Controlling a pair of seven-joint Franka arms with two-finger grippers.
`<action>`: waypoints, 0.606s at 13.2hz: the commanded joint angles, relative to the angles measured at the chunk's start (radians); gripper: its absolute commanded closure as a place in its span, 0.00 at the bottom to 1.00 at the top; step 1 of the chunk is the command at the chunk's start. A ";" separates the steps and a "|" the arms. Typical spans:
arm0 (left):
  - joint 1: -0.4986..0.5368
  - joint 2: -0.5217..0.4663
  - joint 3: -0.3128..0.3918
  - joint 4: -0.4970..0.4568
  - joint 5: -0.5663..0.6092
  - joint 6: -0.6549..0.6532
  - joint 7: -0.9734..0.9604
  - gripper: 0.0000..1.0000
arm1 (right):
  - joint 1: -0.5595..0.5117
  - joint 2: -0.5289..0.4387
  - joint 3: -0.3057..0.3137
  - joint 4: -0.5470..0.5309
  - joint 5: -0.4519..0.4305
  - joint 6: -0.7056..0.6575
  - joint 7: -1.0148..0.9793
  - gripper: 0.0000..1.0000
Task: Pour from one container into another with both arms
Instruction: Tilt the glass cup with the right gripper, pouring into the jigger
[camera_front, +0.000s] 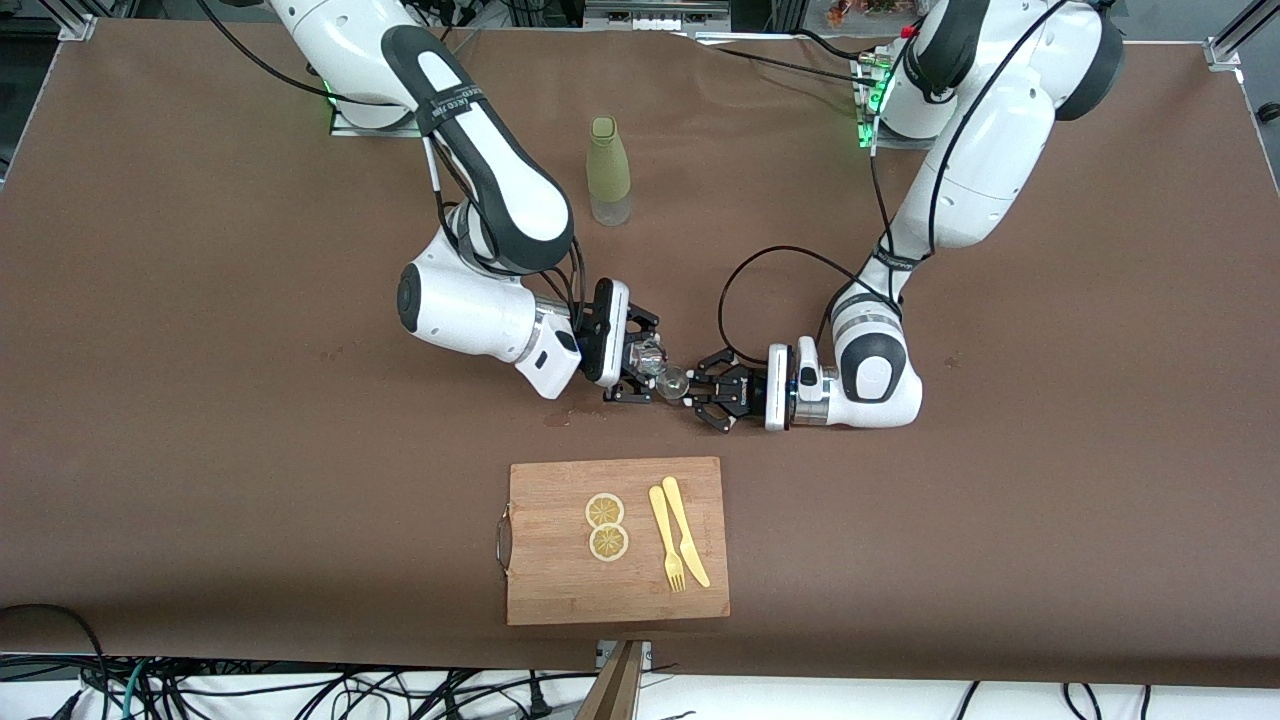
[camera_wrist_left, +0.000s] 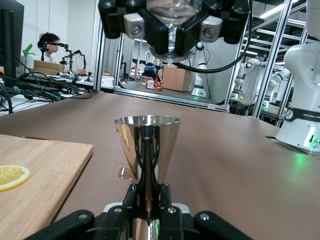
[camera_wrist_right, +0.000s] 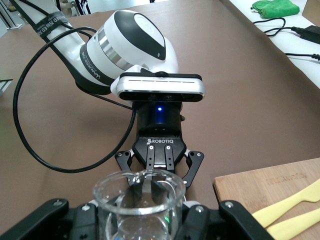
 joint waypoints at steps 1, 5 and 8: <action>-0.013 -0.019 -0.005 0.009 0.048 0.036 0.010 1.00 | 0.009 0.002 -0.012 -0.006 -0.024 0.023 0.022 0.98; -0.020 -0.022 -0.006 0.014 0.075 0.036 -0.011 1.00 | 0.014 0.013 -0.011 -0.006 -0.113 0.066 0.077 0.98; -0.026 -0.025 -0.006 0.032 0.075 0.058 -0.023 1.00 | 0.027 0.017 -0.011 -0.006 -0.177 0.089 0.100 0.98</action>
